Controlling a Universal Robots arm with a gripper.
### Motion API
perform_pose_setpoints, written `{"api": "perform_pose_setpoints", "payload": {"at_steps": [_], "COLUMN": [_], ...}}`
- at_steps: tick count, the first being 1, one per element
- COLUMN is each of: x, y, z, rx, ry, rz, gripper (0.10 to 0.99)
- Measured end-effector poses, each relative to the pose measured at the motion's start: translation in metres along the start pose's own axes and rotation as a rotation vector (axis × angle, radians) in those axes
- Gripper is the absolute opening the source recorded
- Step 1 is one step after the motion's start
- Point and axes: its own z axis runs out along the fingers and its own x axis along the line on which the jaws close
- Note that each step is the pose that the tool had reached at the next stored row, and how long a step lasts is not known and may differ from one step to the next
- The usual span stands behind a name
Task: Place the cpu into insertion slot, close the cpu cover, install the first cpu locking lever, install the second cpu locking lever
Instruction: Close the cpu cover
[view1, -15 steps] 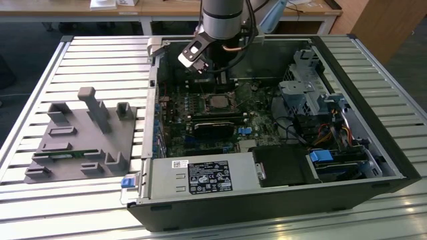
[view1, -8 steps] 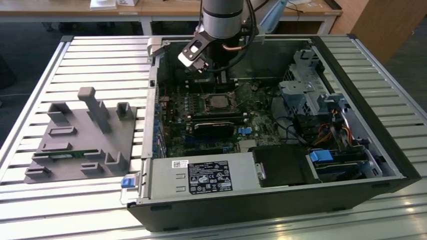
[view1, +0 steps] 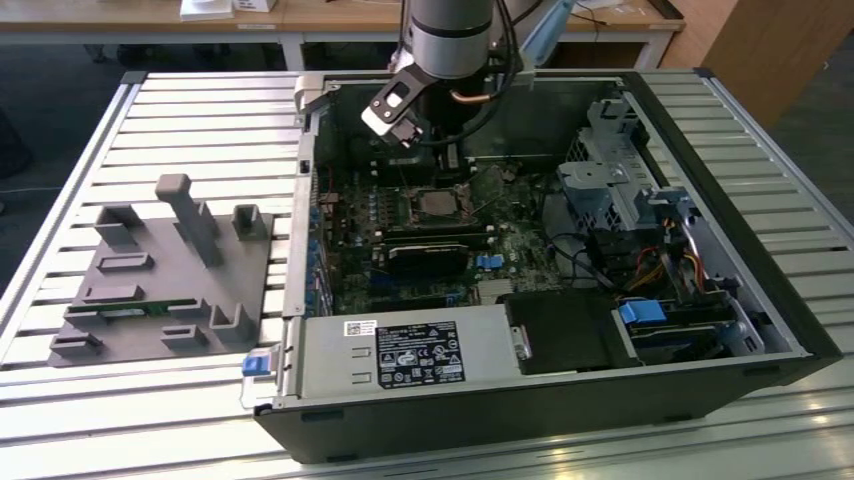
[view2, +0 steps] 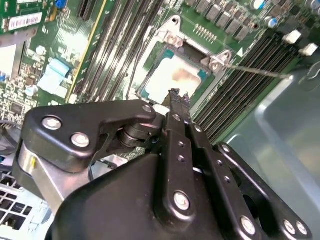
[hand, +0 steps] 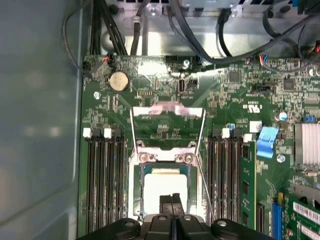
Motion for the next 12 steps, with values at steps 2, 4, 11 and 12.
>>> {"api": "perform_pose_setpoints", "payload": {"at_steps": [2,4,11,12], "x": [0.0,0.0002,0.0003,0.0003], "y": [0.0009,0.0012,0.0198,0.0224], "z": [-0.0017,-0.0069,-0.0108,-0.0108], "rx": [0.0,0.0,0.001,0.001], "ry": [0.0009,0.0014,0.004,0.0053], "rz": [0.0,0.0,0.0,0.0], "gripper": [0.106,0.106,0.106,0.106]}}
